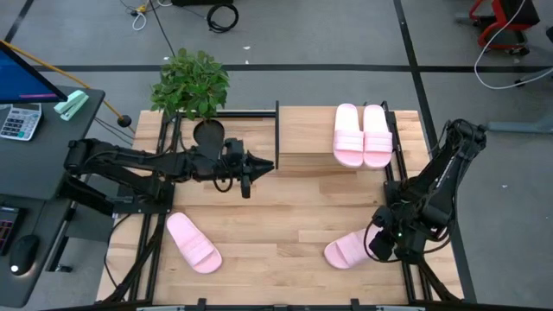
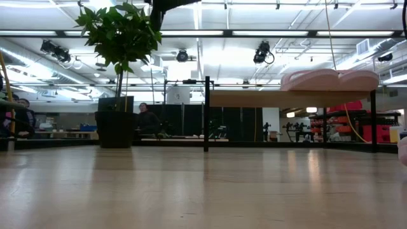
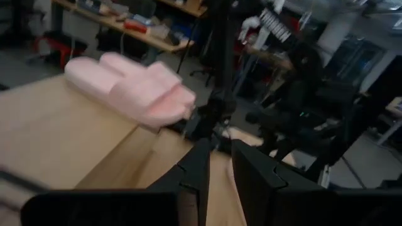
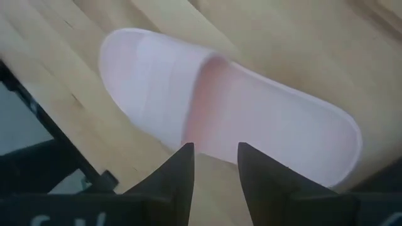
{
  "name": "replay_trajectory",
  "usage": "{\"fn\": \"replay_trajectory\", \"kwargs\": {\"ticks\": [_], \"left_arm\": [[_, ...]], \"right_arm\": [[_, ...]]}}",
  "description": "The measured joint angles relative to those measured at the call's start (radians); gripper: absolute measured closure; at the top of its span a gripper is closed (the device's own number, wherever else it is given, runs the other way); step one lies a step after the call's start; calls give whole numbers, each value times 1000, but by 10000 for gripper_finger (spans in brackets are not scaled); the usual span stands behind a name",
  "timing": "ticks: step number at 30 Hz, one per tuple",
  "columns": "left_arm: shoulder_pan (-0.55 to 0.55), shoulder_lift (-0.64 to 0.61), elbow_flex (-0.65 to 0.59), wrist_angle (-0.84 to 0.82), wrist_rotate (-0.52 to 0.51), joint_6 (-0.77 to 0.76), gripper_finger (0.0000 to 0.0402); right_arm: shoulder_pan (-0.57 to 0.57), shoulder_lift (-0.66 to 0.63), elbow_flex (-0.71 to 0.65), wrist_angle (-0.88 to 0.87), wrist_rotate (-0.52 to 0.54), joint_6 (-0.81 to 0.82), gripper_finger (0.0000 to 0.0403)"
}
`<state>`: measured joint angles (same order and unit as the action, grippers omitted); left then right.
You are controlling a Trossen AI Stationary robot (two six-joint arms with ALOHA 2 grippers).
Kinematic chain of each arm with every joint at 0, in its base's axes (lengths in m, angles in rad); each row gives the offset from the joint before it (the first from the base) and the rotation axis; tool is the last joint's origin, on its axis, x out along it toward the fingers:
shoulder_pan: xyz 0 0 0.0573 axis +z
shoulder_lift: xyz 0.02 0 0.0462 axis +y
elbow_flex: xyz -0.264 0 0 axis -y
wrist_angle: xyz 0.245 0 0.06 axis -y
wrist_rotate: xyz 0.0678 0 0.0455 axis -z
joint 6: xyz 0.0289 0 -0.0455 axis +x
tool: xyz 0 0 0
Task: Pick and place slides into the shelf
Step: Put the right pink slide on the shelf
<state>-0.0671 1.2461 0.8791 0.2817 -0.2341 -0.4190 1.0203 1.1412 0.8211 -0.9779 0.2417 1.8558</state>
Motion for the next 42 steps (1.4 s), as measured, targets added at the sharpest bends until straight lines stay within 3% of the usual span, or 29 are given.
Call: {"fn": "replay_trajectory", "kwargs": {"ticks": [6,14,29,42], "left_arm": [[-52,0,0,-44,-83,-43,327],[-102,0,0,-102,-95,-49,324],[-162,-1,0,-274,-96,-43,322],[-162,-1,0,-288,-95,9,319]], "right_arm": [[0,0,0,41,23,-50,275],[-1,5,-3,58,38,-38,275],[-12,4,-144,282,38,239,275],[-121,4,-179,321,49,246,275]]}}
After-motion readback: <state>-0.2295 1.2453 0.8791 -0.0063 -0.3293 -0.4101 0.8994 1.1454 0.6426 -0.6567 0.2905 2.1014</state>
